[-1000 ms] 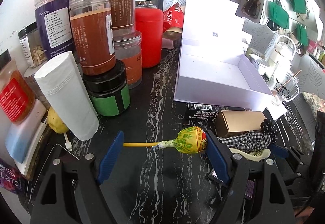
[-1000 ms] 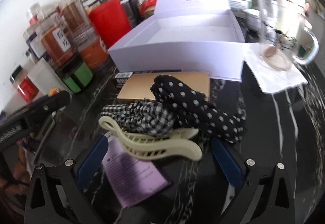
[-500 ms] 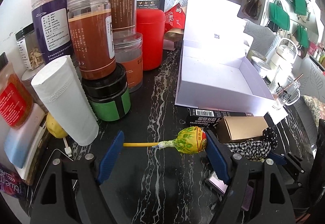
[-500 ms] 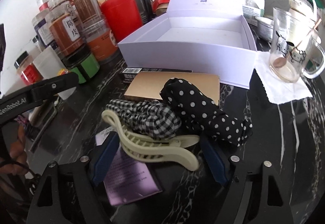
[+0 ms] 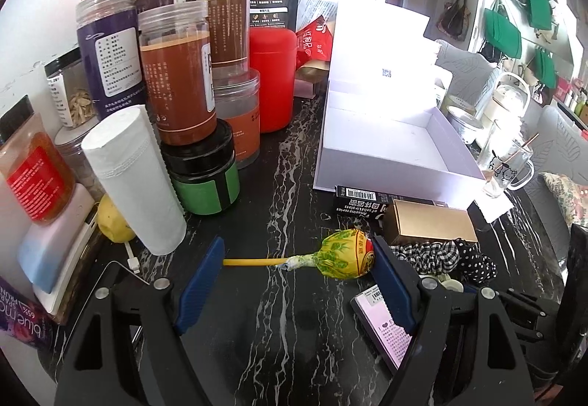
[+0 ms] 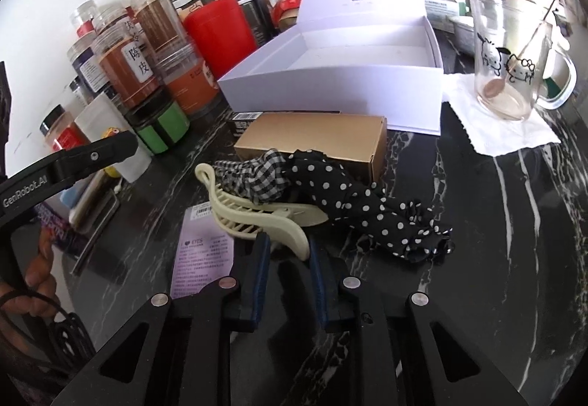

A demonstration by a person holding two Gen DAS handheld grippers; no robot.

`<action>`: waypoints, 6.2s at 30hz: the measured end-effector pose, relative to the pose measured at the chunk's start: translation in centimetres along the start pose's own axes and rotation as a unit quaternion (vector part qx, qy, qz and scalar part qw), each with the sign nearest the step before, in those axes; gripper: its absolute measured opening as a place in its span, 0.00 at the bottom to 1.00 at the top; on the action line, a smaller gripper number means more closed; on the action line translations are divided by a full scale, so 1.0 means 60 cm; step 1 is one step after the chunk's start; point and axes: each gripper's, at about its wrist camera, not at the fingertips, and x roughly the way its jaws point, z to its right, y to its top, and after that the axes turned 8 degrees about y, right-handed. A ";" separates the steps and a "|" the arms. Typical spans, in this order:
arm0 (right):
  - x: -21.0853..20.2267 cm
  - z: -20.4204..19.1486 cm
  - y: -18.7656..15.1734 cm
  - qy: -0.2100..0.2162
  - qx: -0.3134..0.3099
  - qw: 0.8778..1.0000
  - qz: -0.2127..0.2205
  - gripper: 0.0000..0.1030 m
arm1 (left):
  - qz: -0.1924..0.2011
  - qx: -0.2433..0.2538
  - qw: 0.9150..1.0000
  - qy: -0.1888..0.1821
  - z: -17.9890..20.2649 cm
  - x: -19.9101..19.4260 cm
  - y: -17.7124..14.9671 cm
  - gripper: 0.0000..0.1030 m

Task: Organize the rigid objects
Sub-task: 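Close the right gripper on the cream claw clip and lift it, then carry the lollipop in the left gripper while the right gripper carries the clip over the white box, then open the right gripper to drop the clip while the left gripper releases the lollipop into the box, then withdraw both grippers from the white box back toward the table items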

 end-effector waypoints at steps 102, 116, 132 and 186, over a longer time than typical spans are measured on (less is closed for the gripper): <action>-0.052 0.087 0.317 -0.081 -0.022 0.990 0.116 0.05 | 0.082 0.066 0.994 -0.036 0.180 0.142 0.313 0.78; 0.032 0.109 0.369 -0.113 -0.028 0.990 0.078 0.05 | 0.016 0.098 0.994 -0.034 0.198 0.242 0.334 0.78; 0.081 0.131 0.367 -0.146 -0.027 0.988 0.042 0.05 | -0.014 0.128 0.991 -0.029 0.229 0.292 0.326 0.78; -0.174 -0.017 0.285 -0.157 -0.063 0.973 0.157 0.61 | 0.075 0.114 0.990 -0.021 0.175 -0.018 0.293 1.00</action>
